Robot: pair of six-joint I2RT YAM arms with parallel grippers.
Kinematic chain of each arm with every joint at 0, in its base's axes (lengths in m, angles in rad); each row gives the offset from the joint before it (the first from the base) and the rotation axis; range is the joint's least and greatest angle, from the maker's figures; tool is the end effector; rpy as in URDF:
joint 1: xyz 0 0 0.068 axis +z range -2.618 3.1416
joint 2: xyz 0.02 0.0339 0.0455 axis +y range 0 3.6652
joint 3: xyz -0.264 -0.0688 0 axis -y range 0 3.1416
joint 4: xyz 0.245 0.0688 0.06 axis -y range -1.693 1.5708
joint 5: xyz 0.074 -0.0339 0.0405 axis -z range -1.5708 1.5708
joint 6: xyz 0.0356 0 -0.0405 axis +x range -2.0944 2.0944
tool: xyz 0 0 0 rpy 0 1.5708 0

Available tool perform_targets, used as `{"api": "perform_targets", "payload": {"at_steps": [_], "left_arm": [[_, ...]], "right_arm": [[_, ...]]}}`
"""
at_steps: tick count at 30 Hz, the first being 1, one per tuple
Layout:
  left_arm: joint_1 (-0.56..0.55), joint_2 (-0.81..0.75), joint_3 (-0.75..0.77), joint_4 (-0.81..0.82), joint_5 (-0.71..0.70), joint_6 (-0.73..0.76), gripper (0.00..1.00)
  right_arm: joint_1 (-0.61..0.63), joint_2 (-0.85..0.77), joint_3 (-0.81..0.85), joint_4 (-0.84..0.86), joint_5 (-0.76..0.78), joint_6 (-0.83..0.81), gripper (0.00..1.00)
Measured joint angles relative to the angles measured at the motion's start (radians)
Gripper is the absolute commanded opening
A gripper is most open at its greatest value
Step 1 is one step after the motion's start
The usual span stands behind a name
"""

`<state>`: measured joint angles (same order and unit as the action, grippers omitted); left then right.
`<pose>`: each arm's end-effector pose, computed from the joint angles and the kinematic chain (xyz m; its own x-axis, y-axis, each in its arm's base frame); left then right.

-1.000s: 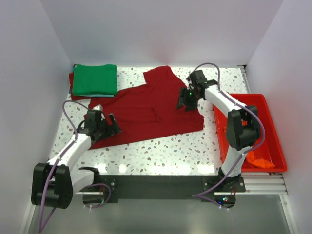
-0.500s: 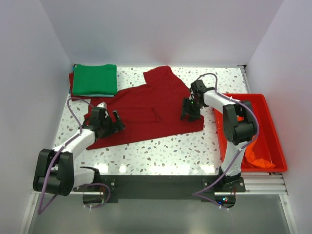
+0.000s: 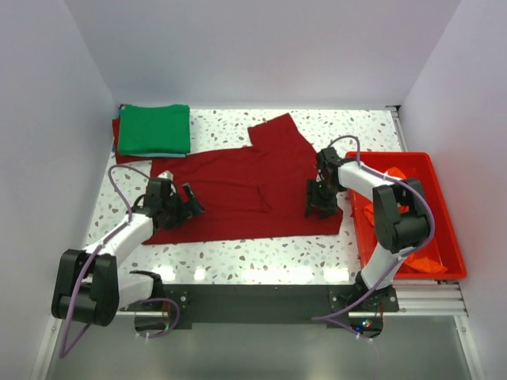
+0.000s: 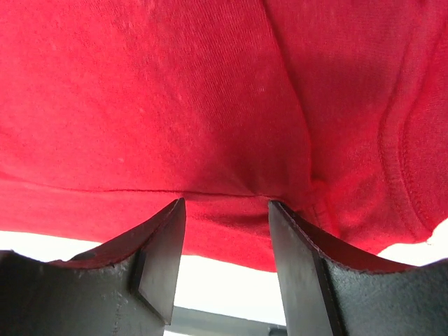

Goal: Fold and stack the t-shirts
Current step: Fold the tshirt

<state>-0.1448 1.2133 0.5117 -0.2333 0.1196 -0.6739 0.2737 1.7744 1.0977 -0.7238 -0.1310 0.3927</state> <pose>0.2155 -0.0357 0.1605 -0.7552 -0.5160 -0.4042 -0.3301 0.8321 -0.4456 0.3073 0.0911 0.1577 -0.9873 0.1169 -0.1073 0.0958 0.9783 0.1838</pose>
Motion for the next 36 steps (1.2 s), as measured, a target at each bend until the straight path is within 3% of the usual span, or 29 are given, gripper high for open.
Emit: {"api": "perform_targets", "payload": {"at_steps": [11, 16, 20, 27, 36], "left_arm": [[-0.014, -0.203, -0.084, -0.151, 0.043, -0.105, 1.00], [-0.014, -0.237, -0.043, -0.282, 0.023, -0.109, 1.00], [-0.014, -0.237, 0.051, -0.327, 0.004, -0.098, 1.00], [-0.014, -0.162, 0.111, -0.237, 0.017, -0.093, 1.00], [-0.015, -0.065, -0.002, -0.057, 0.087, -0.102, 1.00]], "right_arm": [[0.000, -0.156, -0.193, -0.065, 0.018, 0.024, 0.56], [0.000, -0.159, -0.166, -0.138, 0.048, 0.023, 0.56], [0.000, -0.166, -0.055, -0.191, 0.058, 0.021, 0.56], [0.000, -0.196, 0.045, -0.146, 0.024, 0.018, 0.57], [0.000, -0.123, -0.074, 0.008, -0.045, 0.018, 0.56]]}}
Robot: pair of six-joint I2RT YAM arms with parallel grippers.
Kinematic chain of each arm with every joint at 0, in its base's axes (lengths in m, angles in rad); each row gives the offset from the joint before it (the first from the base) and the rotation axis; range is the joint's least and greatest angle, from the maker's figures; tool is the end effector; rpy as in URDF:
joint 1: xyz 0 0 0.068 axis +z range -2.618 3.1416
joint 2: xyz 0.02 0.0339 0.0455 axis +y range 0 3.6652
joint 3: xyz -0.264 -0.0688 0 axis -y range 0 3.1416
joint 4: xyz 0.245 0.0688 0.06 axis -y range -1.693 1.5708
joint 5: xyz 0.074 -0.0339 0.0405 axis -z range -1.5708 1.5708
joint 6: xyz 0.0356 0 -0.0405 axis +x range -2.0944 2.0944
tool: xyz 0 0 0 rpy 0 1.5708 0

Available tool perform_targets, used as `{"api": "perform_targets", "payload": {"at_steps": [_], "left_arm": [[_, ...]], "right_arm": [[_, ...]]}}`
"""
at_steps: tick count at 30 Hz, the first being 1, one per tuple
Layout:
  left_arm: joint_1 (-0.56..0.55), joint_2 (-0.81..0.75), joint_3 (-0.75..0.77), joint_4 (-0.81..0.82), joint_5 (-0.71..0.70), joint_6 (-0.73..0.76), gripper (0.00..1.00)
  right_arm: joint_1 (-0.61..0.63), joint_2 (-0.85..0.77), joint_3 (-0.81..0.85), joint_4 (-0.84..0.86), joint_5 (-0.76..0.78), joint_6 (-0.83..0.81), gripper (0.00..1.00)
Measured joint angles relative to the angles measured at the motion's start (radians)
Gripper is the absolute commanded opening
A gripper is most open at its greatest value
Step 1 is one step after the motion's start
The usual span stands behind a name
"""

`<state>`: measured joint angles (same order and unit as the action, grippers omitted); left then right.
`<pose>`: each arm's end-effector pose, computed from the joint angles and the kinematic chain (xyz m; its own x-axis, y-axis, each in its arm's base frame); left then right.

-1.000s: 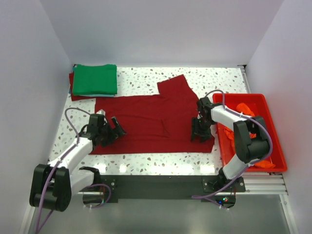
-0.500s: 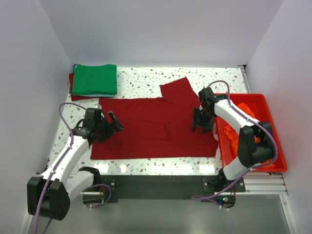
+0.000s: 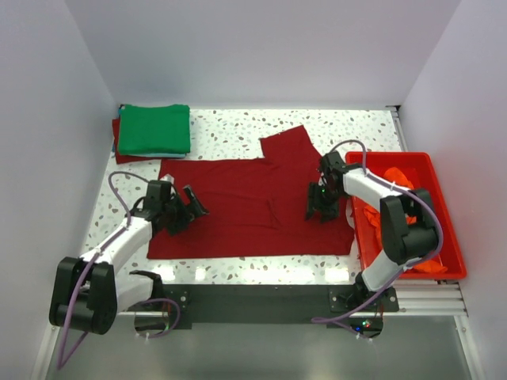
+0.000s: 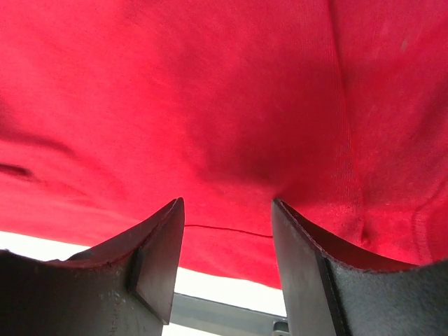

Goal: Fold and stack the t-shirts
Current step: Fold the tshirt

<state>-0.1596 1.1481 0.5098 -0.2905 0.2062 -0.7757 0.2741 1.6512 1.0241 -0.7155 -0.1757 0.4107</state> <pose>0.2056 -0.0405 0.1693 -0.7582 -0.5722 -0.3127 -0.3562 0.7651 -0.5364 0.2866 0.0871 0.1752 -0.9813 0.1324 -0.1394 0.0951 0.9645 0.2464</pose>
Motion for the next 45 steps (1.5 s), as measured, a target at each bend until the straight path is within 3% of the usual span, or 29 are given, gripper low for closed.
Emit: {"api": "perform_targets", "payload": {"at_steps": [10, 34, 40, 45], "left_arm": [[0.000, -0.051, -0.069, 0.026, -0.027, -0.011, 1.00], [-0.006, -0.267, -0.099, -0.252, -0.222, -0.132, 1.00], [-0.006, -0.274, -0.083, -0.271, -0.236, -0.124, 1.00], [-0.006, -0.248, 0.034, -0.275, -0.239, -0.072, 1.00]], "right_arm": [[0.001, -0.031, -0.113, 0.060, -0.018, 0.027, 0.56], [0.164, -0.206, -0.286, 0.002, 0.028, 0.166, 0.57], [0.164, -0.204, -0.260, -0.068, 0.052, 0.161, 0.57], [0.164, -0.179, -0.043, -0.200, 0.098, 0.133, 0.59]]}}
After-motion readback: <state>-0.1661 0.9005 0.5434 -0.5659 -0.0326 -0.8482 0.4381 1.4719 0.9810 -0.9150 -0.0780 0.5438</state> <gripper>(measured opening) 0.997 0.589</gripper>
